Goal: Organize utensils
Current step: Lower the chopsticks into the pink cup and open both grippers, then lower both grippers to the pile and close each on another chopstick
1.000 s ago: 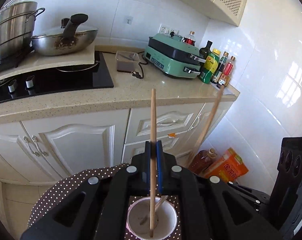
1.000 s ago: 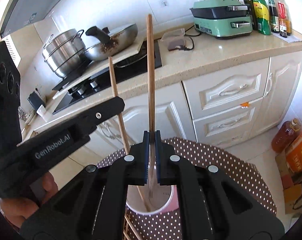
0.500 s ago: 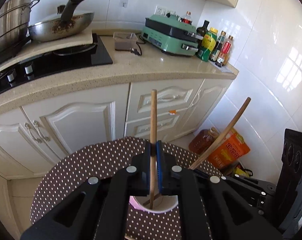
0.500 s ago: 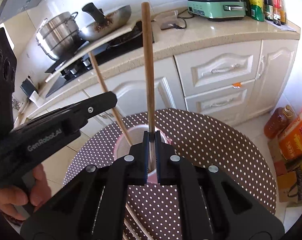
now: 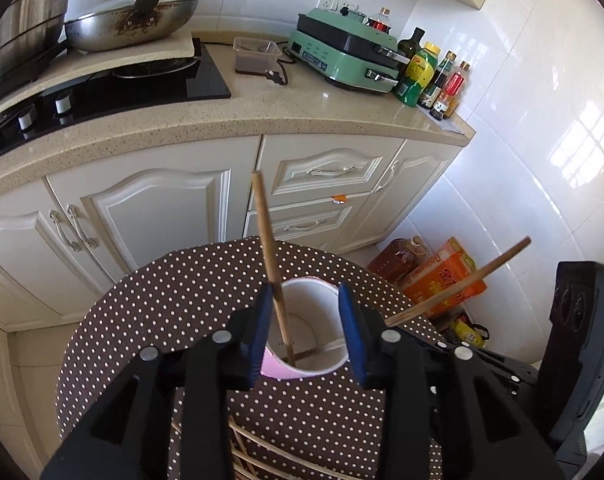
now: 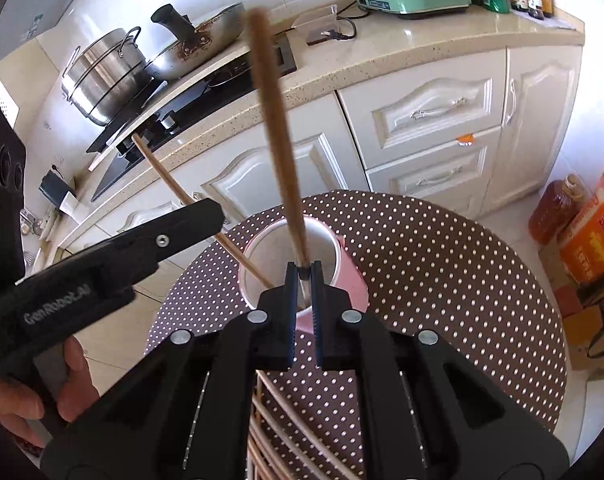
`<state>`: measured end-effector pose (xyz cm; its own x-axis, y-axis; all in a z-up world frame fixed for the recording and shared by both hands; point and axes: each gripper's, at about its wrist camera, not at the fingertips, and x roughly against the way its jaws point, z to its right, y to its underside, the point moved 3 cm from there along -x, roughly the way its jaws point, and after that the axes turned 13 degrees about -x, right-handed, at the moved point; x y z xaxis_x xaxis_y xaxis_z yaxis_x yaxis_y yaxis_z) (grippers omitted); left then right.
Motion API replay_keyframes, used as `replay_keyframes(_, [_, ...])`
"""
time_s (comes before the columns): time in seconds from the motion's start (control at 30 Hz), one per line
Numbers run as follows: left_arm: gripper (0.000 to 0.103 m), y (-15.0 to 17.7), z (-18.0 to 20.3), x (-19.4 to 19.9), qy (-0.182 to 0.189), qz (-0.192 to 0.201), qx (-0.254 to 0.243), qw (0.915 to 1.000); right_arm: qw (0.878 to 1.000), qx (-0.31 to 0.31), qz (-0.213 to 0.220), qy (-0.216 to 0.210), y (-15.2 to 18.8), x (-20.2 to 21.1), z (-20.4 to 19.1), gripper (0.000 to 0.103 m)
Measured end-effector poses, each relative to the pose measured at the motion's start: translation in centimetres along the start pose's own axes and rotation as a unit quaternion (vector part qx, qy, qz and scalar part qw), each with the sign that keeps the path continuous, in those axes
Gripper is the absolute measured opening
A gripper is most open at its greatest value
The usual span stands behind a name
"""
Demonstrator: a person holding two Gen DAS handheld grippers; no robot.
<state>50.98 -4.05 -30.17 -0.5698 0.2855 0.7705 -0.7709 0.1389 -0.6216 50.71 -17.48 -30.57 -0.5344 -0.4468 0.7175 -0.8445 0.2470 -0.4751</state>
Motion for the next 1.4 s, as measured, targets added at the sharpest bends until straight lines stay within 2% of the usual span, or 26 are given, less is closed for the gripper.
replay_keyframes(0.07, [0.039, 0.3, -0.2, 0.5, 0.005, -0.001, 0.006, 1.0, 1.0, -0.002, 0.002, 0.0, 0.3, 0.5, -0.1, 0.011])
replay_keyframes(0.13, [0.039, 0.6, -0.2, 1.2, 0.007, -0.002, 0.011, 0.9999, 1.0, -0.002, 0.005, -0.001, 0.4, 1.0, -0.4, 0.019])
replay_keyframes(0.2, [0.041, 1.0, -0.2, 1.8, 0.011, -0.003, 0.012, 0.9999, 1.0, 0.001, 0.011, -0.001, 0.7, 1.6, -0.7, 0.031])
replay_keyframes(0.33, [0.042, 1.7, -0.4, 3.5, 0.023, 0.001, 0.022, 0.9995, 1.0, 0.007, 0.022, -0.004, 1.2, 2.9, -1.5, 0.043])
replay_keyframes(0.5, [0.042, 2.8, -0.8, 5.6, 0.028, 0.003, 0.025, 0.9993, 1.0, 0.003, 0.03, 0.001, 1.9, 4.5, -1.5, 0.044])
replay_keyframes(0.77, [0.042, 5.9, -2.5, 8.2, 0.011, -0.007, 0.031, 0.9994, 0.999, -0.003, 0.033, 0.011, 3.7, 6.8, -0.8, 0.044])
replay_keyframes(0.9, [0.042, 8.7, -4.2, 8.2, -0.006, -0.042, 0.05, 0.9978, 1.0, -0.002, 0.019, 0.019, 5.4, 6.9, -0.2, 0.044])
replay_keyframes(1.03, [0.042, 11.6, -5.4, 7.0, -0.008, -0.084, 0.07, 0.994, 1.0, 0.006, -0.002, 0.028, 7.1, 6.1, 0.0, 0.044])
replay_keyframes(1.13, [0.042, 14.2, -5.9, 5.5, -0.006, -0.125, 0.085, 0.9884, 0.999, 0.014, -0.022, 0.033, 8.4, 5.1, 0.1, 0.044])
replay_keyframes(1.4, [0.042, 19.2, -5.5, 1.1, -0.018, -0.215, 0.061, 0.9746, 0.995, 0.025, -0.082, 0.048, 11.2, 2.5, 1.6, 0.044])
